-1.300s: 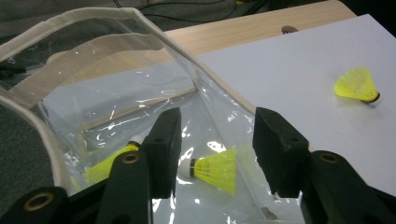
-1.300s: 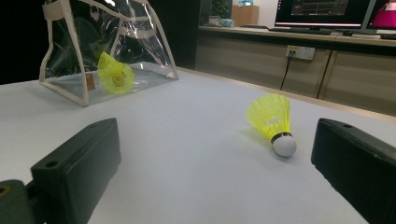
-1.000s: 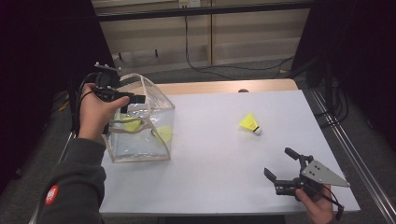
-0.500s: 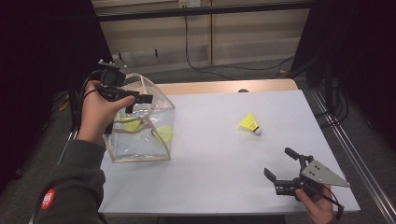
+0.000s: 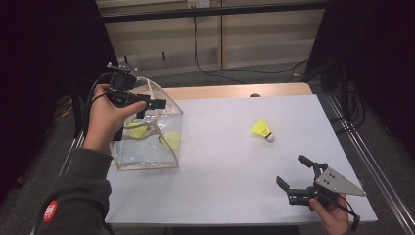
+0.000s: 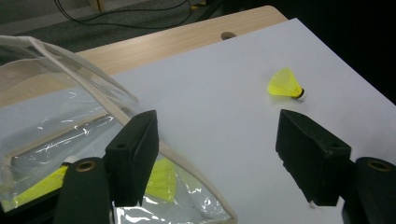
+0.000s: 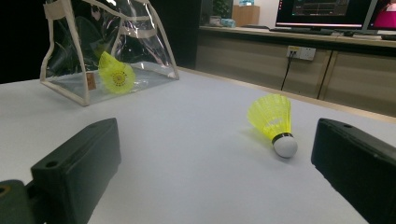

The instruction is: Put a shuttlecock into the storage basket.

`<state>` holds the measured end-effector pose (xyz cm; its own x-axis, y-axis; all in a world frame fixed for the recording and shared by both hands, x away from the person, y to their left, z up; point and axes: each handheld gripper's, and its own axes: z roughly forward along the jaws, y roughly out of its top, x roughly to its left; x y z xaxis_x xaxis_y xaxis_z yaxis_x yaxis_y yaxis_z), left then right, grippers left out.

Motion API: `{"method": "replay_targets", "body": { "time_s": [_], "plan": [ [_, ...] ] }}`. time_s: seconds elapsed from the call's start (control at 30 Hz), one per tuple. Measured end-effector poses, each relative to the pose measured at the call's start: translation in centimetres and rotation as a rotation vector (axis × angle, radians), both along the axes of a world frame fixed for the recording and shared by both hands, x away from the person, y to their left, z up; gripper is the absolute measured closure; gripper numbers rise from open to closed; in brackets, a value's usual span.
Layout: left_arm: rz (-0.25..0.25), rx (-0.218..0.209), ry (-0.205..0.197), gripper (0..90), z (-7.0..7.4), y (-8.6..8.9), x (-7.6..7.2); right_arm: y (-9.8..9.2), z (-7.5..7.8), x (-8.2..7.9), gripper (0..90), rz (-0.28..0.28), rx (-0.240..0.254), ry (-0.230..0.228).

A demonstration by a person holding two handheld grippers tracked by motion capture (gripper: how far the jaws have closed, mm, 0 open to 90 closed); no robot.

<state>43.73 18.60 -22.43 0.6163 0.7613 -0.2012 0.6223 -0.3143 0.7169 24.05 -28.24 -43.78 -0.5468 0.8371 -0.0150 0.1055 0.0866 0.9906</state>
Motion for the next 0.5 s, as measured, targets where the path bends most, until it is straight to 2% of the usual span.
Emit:
{"method": "replay_targets", "body": {
  "time_s": [0.17,0.5],
  "plan": [
    [-0.018,-0.011,-0.011,28.0,0.0,-0.6,-0.3,0.0,0.0,0.0,1.2,-0.001,-0.004,0.001],
    [-0.058,-0.004,-0.035,22.9,-0.5,-1.9,-0.7,0.0,0.0,0.0,1.2,-0.004,-0.003,-0.001]
  ]
}}
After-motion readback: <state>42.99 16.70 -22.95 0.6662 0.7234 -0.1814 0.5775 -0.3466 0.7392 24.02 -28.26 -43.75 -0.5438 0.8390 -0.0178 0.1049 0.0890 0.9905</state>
